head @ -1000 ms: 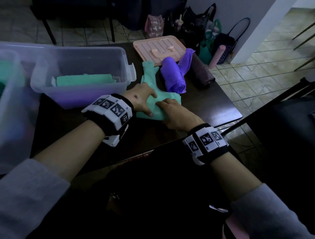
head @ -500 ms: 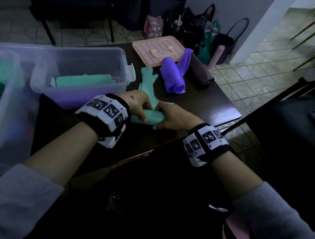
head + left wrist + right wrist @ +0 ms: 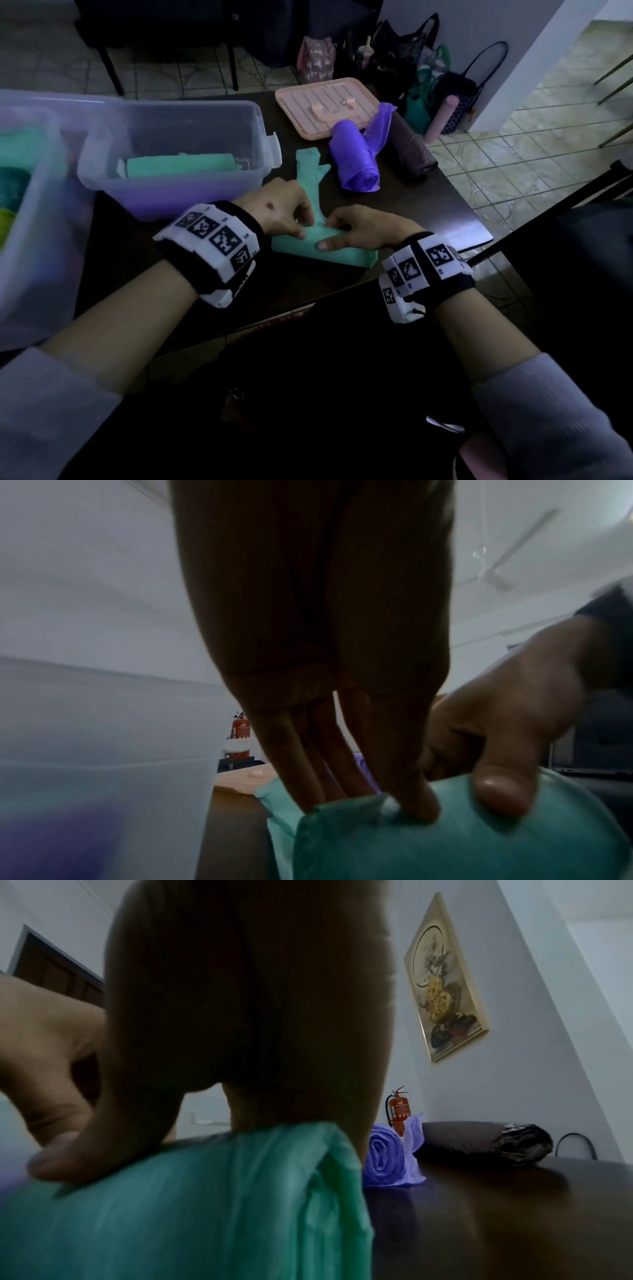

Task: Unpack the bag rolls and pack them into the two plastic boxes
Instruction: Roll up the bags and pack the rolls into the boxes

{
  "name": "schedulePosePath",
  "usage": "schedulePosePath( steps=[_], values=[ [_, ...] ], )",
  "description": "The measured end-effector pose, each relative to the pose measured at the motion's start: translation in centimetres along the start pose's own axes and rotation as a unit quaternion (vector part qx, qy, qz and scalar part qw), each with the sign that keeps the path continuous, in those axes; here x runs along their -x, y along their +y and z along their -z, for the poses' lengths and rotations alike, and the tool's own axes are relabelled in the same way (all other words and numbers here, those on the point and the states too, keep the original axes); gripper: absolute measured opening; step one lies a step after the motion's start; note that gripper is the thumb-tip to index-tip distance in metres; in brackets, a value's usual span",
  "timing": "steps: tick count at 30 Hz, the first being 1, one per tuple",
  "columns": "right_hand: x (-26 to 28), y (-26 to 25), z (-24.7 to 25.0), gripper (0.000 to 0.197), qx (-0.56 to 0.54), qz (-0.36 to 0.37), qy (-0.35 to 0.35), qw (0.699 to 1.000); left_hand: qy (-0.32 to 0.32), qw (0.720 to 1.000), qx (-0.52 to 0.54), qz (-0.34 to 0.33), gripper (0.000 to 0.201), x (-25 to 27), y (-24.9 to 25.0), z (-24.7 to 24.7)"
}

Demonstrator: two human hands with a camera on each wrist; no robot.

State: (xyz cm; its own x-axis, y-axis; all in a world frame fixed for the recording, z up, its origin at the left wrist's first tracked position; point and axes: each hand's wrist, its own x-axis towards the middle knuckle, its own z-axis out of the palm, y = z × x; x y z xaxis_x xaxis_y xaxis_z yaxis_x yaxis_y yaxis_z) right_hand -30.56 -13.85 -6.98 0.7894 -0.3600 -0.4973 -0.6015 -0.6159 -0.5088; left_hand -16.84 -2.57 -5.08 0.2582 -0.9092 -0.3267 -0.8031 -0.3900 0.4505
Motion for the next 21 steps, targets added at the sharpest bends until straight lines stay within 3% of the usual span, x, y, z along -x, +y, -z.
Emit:
schedulePosePath(
  steps=[4, 6, 10, 12, 16, 21],
  values=[
    [-0.3, -0.1, 0.5, 0.04, 0.009, -0.005, -0.002, 1.0, -0.026, 0.998, -0.059, 0.011, 0.069, -0.2, 0.3, -1.0],
    [-0.6, 0.1, 0.3, 0.045, 0.005, -0.012, 0.025, 1.0, -0.039, 0.997, -0.07, 0.012, 0.074, -0.5, 0.2, -1.1],
    [-0.5, -0.6, -0.7, 0.033, 0.058, 0.041, 0.151, 0.986, -0.054, 0.997, -0.061, 0.007, 0.07, -1.1, -0.2, -0.8],
    [0.0, -1.3, -1.5, 0.033, 0.089, 0.071, 0.147, 0.983, -0.069, 0.996, -0.059, 0.008, 0.068, -1.3, -0.4, -0.3],
    [0.7, -1.7, -3.4, 0.068, 0.152, 0.075, 0.144, 0.975, -0.119, 0.991, -0.066, 0.011, 0.063, -1.8, -0.6, 0.1],
    [0.6, -1.5, -4.0, 0.064, 0.164, 0.086, 0.172, 0.967, -0.134, 0.99, -0.037, 0.006, 0.062, -1.6, -0.8, 0.2]
  ],
)
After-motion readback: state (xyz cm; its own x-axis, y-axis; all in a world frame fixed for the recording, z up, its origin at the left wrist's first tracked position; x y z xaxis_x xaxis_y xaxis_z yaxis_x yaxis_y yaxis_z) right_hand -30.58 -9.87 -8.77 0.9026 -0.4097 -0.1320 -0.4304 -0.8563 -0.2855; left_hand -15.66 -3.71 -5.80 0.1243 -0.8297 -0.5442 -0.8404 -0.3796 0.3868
